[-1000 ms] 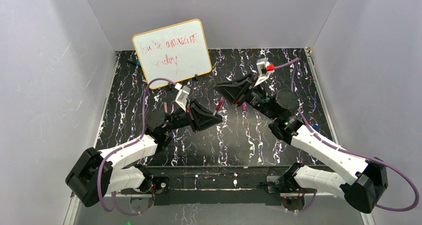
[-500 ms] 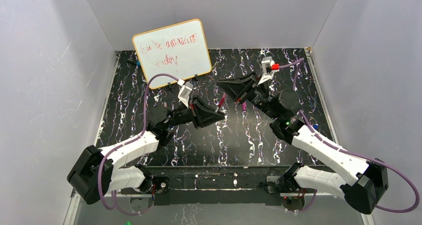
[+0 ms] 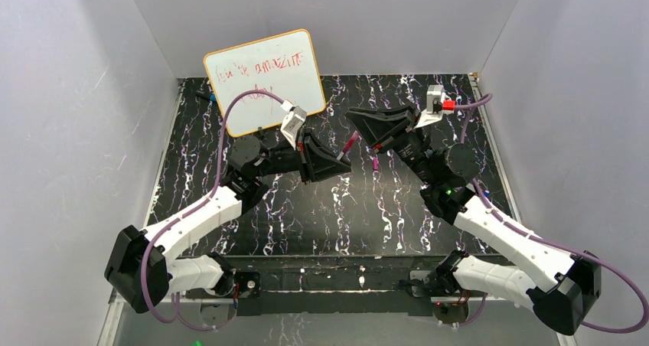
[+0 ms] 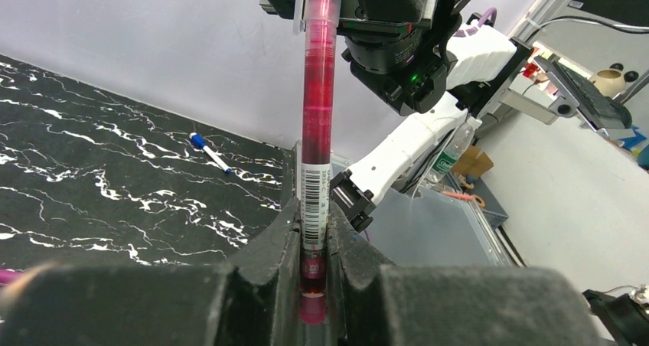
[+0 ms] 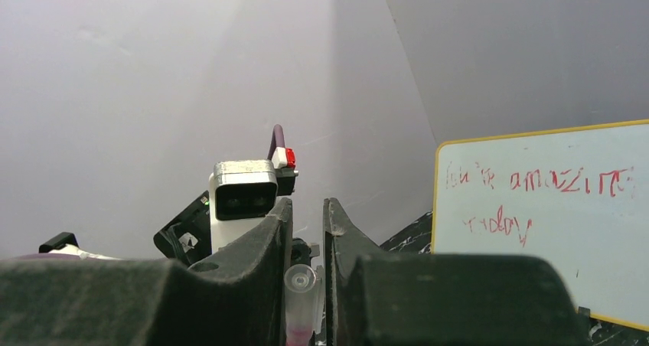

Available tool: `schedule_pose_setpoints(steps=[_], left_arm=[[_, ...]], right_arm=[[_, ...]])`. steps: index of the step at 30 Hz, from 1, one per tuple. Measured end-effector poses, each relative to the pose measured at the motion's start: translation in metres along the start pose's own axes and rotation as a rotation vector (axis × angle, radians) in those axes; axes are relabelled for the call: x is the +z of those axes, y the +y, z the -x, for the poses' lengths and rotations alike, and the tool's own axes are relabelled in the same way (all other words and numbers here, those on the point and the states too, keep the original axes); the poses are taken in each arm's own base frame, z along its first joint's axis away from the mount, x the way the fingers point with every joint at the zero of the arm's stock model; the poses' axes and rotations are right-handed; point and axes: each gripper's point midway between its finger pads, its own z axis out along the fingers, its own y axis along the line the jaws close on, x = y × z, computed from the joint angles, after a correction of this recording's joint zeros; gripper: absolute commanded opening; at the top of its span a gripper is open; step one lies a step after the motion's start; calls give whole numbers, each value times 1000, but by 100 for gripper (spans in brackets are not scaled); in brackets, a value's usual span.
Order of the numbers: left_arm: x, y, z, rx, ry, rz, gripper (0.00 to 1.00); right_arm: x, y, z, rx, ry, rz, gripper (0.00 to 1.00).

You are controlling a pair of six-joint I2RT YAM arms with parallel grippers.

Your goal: Insert the pens into the pen caps

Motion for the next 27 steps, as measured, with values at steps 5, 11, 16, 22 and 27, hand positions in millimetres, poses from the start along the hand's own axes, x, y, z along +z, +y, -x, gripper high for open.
schedule_pose_setpoints(steps=[5,11,16,22,27], left_arm=[[-1,0,7,4,37,-11,0],[-2,2,6,-11,84,-32,0],[-4,2,5,-17,102,-44,0],[-6,-2,4,-18,122,-67,0],[-7,-3,0,-24,141,-74,0]], right_arm=[[1,0,4,-6,-18,-1,1],[-1,-3,2,-9,-35,-8,1],[3,-4,0,-5,-54,-13,1],[10,4,-5,0,-72,17,1],[13,8,-13,12,-65,27,1]])
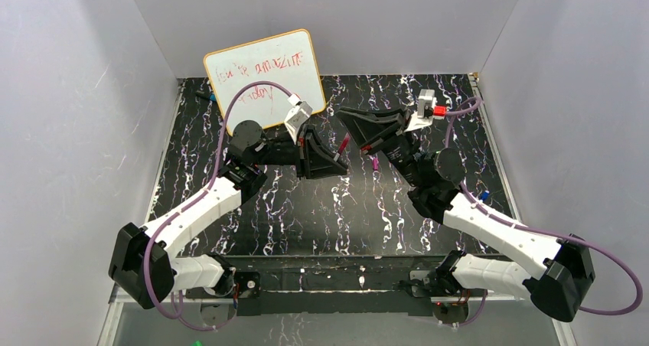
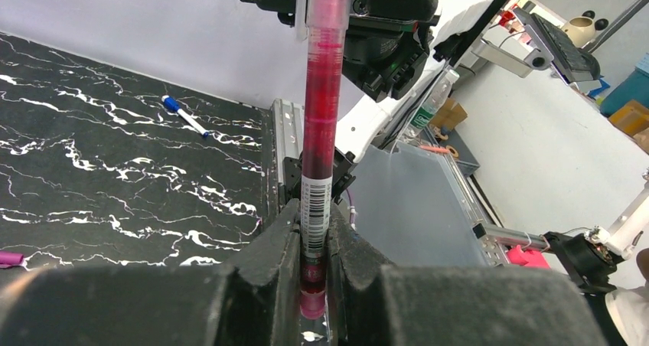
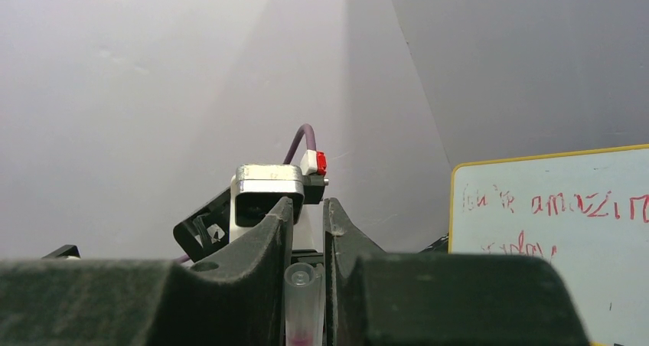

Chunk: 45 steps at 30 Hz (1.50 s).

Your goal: Insert the pens into the pen caps

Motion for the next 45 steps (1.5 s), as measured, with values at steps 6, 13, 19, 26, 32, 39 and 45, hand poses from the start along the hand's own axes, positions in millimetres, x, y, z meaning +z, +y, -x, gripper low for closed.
schedule_pose_setpoints(steps=[6,13,19,26,32,39,45], left_arm=[[-3,0,0,-7,15,-3,0],[-10,3,2,0,22,-5,0],[-14,2,2,1,32,-14,0],[-14,5,9,12,5,1,0],[-31,38,0,-4,-56,210,0],[-68,103,-64,-119,51,589,0],[-122,149,-108,-214,144,978,0]], right_arm=[[-1,-1,-3,0,2,-4,1],[-4,-3,-4,2,-9,-22,1],[-4,-1,-6,5,-9,-24,1],[-1,2,-18,-5,59,-34,61],[-26,-28,-76,-59,258,-199,84],[-44,-39,-34,-178,187,-295,86],[-73,-39,-13,-208,138,-322,87]])
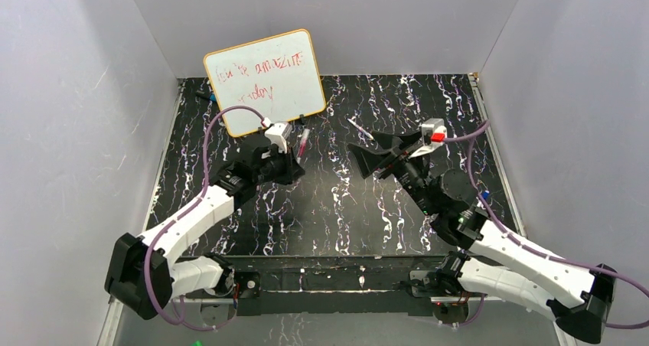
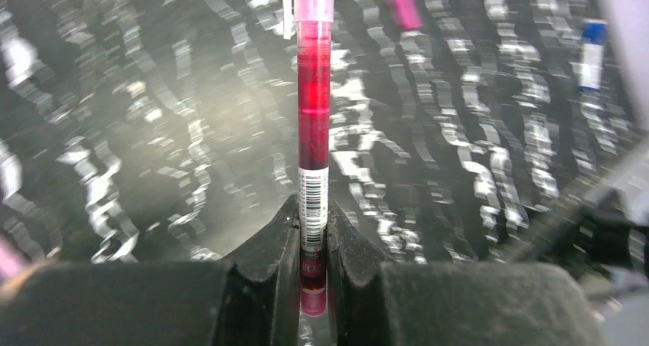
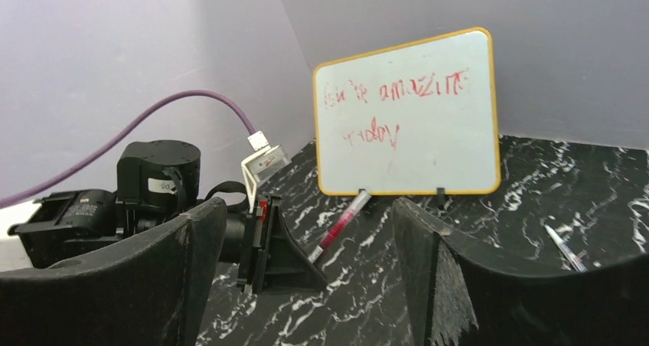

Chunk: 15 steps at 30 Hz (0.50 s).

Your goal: Insert the pens into the pen caps

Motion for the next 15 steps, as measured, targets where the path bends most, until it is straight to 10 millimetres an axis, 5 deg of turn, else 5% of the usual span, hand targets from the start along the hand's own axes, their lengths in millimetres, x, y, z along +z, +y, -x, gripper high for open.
schedule_pose_setpoints(steps=[6,15], left_arm=[[7,74,-31,-39,129,387,0],[19,131,-61,-60,266,682,0]], right_arm=[[-20,-13,1,-35,16,-43,87],[-51,-21,26,-42,-27,-65,88]])
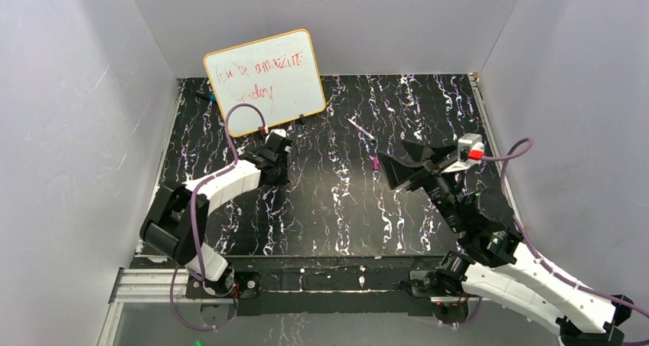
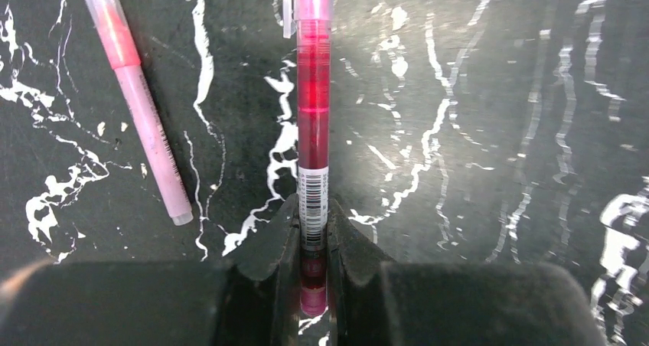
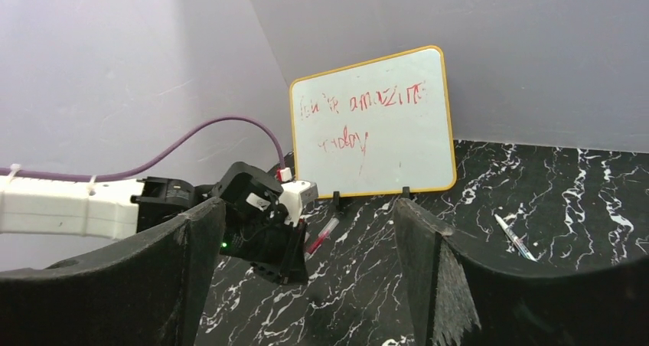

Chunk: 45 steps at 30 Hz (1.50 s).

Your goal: Insert the pens into the pen caps

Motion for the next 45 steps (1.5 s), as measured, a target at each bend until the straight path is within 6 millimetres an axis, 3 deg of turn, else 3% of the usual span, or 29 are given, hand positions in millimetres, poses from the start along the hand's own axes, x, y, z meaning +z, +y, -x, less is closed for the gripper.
schedule_pose_setpoints(steps=[8,13,21,27,30,35,41,45], left_arm=[[25,19,-13,-18,59,157,0],[27,27,-13,-28,59,207,21],[28,35,-11,-58,57,229,43],[26,41,-8,-77,51,228,51],[18,40,0,-81,25,210,54],[-4,33,21,-96,-50,149,60],[-49,17,57,-117,-202,-6,68],[-74,8,70,-107,-270,-100,69]], right_arm=[[-13,-10,-4,-8,17,-26,88],[-15,-12,-8,-14,33,-32,88],[-10,-14,-20,-28,71,-45,90],[4,-25,-61,-79,201,-112,97],[19,-31,-87,-130,311,-157,99],[62,-46,-135,-221,520,-195,96],[117,-128,-171,-286,700,-315,90],[170,-171,-184,-379,752,-353,86]])
